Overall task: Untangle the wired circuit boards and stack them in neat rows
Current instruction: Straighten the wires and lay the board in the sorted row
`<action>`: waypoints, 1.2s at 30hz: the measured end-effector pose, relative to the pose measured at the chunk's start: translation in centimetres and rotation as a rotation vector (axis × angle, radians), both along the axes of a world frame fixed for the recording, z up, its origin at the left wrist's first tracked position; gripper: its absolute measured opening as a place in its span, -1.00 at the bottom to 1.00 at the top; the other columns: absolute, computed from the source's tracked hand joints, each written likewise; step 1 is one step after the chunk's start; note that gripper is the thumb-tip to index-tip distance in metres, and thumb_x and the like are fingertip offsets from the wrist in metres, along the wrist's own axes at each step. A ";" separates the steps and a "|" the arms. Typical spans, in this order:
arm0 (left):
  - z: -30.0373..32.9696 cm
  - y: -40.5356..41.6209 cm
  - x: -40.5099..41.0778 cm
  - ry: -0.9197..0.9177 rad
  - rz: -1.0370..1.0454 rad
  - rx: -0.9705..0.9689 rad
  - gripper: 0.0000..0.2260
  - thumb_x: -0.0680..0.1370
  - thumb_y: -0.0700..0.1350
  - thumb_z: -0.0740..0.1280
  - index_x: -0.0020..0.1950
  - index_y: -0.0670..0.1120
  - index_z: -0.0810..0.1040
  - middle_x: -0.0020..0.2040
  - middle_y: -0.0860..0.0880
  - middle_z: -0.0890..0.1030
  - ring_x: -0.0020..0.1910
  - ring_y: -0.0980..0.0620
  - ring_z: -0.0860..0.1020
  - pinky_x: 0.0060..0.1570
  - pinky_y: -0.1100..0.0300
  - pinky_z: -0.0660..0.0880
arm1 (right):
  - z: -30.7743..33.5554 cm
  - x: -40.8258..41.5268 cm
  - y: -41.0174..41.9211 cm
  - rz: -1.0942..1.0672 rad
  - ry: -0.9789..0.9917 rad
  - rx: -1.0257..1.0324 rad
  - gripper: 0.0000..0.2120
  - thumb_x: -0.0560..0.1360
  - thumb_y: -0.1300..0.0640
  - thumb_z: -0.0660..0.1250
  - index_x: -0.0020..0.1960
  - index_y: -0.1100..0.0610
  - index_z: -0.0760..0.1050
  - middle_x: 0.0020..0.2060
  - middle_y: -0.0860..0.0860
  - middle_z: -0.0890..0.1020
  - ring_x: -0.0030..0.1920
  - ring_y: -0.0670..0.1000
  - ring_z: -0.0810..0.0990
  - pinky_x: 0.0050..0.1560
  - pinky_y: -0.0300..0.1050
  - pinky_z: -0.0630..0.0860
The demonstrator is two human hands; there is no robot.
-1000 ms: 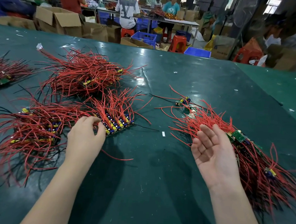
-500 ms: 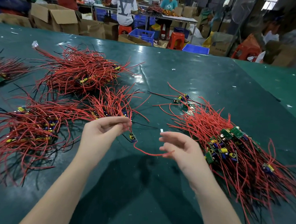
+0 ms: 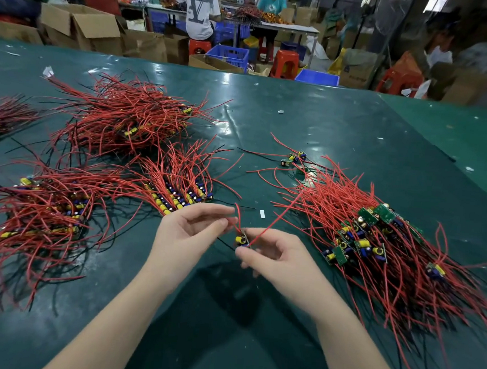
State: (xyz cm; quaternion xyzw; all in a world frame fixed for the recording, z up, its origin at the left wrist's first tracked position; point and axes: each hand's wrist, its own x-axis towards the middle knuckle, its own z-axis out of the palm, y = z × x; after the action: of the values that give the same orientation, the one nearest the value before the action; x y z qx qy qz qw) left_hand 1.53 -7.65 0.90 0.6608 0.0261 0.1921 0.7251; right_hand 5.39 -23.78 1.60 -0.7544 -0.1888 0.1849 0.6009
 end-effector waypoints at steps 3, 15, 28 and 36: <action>0.1 -0.3 -0.3 -0.105 0.170 0.159 -0.79 0.51 -0.37 0.36 0.02 -0.09 0.62 0.02 -0.10 0.66 -0.27 0.01 0.67 -0.28 0.29 0.56 | 0.3 0.3 0.0 -0.087 0.078 0.093 -0.84 0.55 0.32 0.29 -0.05 0.10 0.58 -0.23 0.01 0.67 -0.38 -0.15 0.57 -0.34 -0.30 0.48; -0.6 1.0 1.1 0.258 0.291 -0.307 -0.75 0.53 -0.38 0.19 -0.14 -0.03 0.48 -0.24 0.05 0.46 -0.35 0.16 0.39 -0.47 0.38 0.34 | 1.4 0.8 -0.6 -0.093 0.549 0.529 -0.72 0.58 0.15 0.17 0.07 0.29 0.57 -0.34 0.02 0.58 -0.47 -0.08 0.43 -0.42 -0.28 0.45; -1.0 -1.4 0.3 0.268 -0.348 -0.306 -0.73 0.40 -0.09 0.46 0.08 -0.07 0.68 -0.11 -0.05 0.62 -0.20 0.12 0.57 -0.16 0.30 0.53 | 1.0 0.8 -0.8 -0.020 0.440 0.367 -0.74 0.60 0.21 0.18 0.22 0.06 0.54 -0.35 0.02 0.60 -0.47 -0.09 0.46 -0.40 -0.29 0.46; -1.2 -1.4 0.3 0.210 -0.200 -0.338 -0.79 0.42 -0.11 0.38 -0.04 -0.18 0.70 -0.03 -0.28 0.68 -0.02 -0.16 0.67 -0.03 0.17 0.59 | 0.8 0.4 -0.7 -0.025 0.296 0.263 -0.70 0.62 0.28 0.10 0.14 0.03 0.55 -0.23 0.13 0.67 -0.31 0.09 0.68 -0.34 -0.19 0.56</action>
State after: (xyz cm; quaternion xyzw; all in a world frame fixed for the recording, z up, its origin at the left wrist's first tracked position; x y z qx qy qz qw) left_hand 1.79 -9.01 -0.29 0.5454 0.0676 0.0422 0.8344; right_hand 5.84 -24.48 2.36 -0.6360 -0.1117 0.2601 0.7179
